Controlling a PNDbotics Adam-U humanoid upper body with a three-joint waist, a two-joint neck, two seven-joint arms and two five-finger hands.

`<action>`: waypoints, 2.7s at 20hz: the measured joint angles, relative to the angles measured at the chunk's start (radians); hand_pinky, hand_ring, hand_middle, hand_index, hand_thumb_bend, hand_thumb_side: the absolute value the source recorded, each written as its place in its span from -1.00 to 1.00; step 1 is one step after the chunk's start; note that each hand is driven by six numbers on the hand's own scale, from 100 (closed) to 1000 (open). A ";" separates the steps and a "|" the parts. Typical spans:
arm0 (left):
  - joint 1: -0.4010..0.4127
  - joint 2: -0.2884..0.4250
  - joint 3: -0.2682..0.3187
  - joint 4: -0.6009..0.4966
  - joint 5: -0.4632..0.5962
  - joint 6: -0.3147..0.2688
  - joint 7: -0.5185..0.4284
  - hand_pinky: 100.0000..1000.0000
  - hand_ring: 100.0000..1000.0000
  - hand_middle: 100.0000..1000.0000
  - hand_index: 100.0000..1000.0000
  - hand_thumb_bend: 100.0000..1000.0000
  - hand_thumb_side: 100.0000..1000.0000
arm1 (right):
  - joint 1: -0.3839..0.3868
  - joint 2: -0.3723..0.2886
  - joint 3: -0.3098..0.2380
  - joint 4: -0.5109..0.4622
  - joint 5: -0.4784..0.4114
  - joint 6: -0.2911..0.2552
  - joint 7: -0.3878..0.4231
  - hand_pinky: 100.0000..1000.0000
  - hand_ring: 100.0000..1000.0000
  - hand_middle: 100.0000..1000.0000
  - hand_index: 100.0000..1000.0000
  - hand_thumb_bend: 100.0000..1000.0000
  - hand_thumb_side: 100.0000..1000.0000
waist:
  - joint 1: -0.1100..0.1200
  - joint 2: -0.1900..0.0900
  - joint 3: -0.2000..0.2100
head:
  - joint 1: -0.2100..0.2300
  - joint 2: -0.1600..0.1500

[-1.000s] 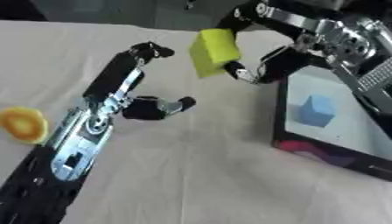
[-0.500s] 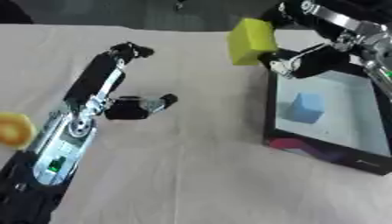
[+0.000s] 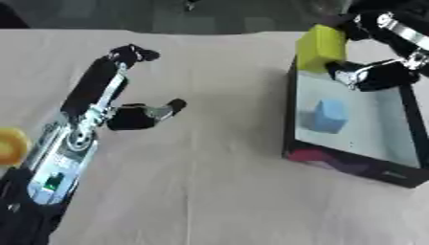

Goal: Pick up the objects with one hand, pass them to the other hand, and then place them into the box on the other side of the table.

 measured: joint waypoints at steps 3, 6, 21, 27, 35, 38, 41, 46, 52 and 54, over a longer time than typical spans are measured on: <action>0.000 0.000 0.004 0.000 0.001 0.001 0.007 0.56 0.51 0.36 0.60 0.10 0.02 | 0.030 -0.010 -0.015 0.033 0.020 -0.006 -0.015 0.75 0.62 0.05 0.11 -0.87 -1.00 | 0.000 0.000 0.000 | -0.005 -0.001; 0.000 0.000 0.005 -0.001 0.002 0.001 0.011 0.56 0.51 0.36 0.60 0.10 0.02 | 0.046 -0.011 -0.025 0.073 0.050 -0.014 -0.027 0.75 0.64 0.09 0.15 -0.86 -1.00 | 0.002 0.000 0.001 | -0.013 -0.004; -0.001 0.000 0.011 -0.006 0.007 0.000 0.020 0.55 0.51 0.36 0.60 0.11 0.01 | 0.088 -0.011 -0.042 0.204 0.168 -0.051 -0.015 0.76 0.71 0.30 0.34 -0.50 -1.00 | 0.005 0.000 0.004 | -0.082 -0.008; -0.001 0.000 0.011 -0.006 0.008 -0.002 0.022 0.55 0.51 0.36 0.60 0.11 0.01 | 0.094 -0.011 -0.047 0.217 0.220 -0.060 0.013 0.82 0.96 0.75 0.77 0.11 -0.26 | 0.005 0.000 0.004 | -0.094 -0.008; -0.001 0.000 0.011 -0.006 0.008 0.000 0.025 0.55 0.51 0.35 0.59 0.09 0.01 | 0.097 -0.011 -0.063 0.221 0.256 -0.055 -0.001 0.84 0.99 0.79 0.80 0.11 -0.25 | 0.007 0.000 0.004 | -0.087 -0.008; -0.001 0.000 0.012 -0.006 0.008 0.000 0.025 0.55 0.51 0.34 0.59 0.08 0.01 | 0.097 -0.011 -0.073 0.219 0.236 -0.049 -0.019 0.84 1.00 0.78 0.75 -0.05 -0.29 | 0.007 0.000 0.005 | -0.079 -0.008; -0.001 0.000 0.018 -0.006 0.009 0.003 0.028 0.53 0.50 0.34 0.59 0.00 0.03 | 0.097 -0.008 -0.090 0.201 0.164 -0.036 -0.067 0.88 1.00 0.81 0.77 -0.61 -0.14 | 0.009 0.000 0.006 | -0.060 -0.007; -0.001 0.000 0.029 -0.006 0.018 0.021 0.052 0.45 0.46 0.34 0.58 -0.70 0.19 | 0.098 0.012 -0.119 0.134 -0.051 -0.021 -0.186 0.93 1.00 0.88 0.88 -0.75 0.19 | 0.019 0.000 0.009 | 0.021 -0.003; -0.001 0.014 0.064 -0.009 0.043 0.064 0.092 0.44 0.46 0.34 0.58 -0.37 -0.06 | 0.105 0.040 -0.143 0.088 -0.220 -0.037 -0.266 0.93 1.00 0.86 0.85 -0.32 -0.34 | 0.030 0.000 0.021 | 0.081 0.002; -0.001 0.032 0.080 -0.012 0.052 0.082 0.100 0.44 0.46 0.35 0.58 -0.36 -0.07 | 0.106 0.044 -0.148 0.081 -0.245 -0.039 -0.277 0.93 1.00 0.86 0.85 -0.33 -0.34 | 0.035 0.000 0.025 | 0.088 0.003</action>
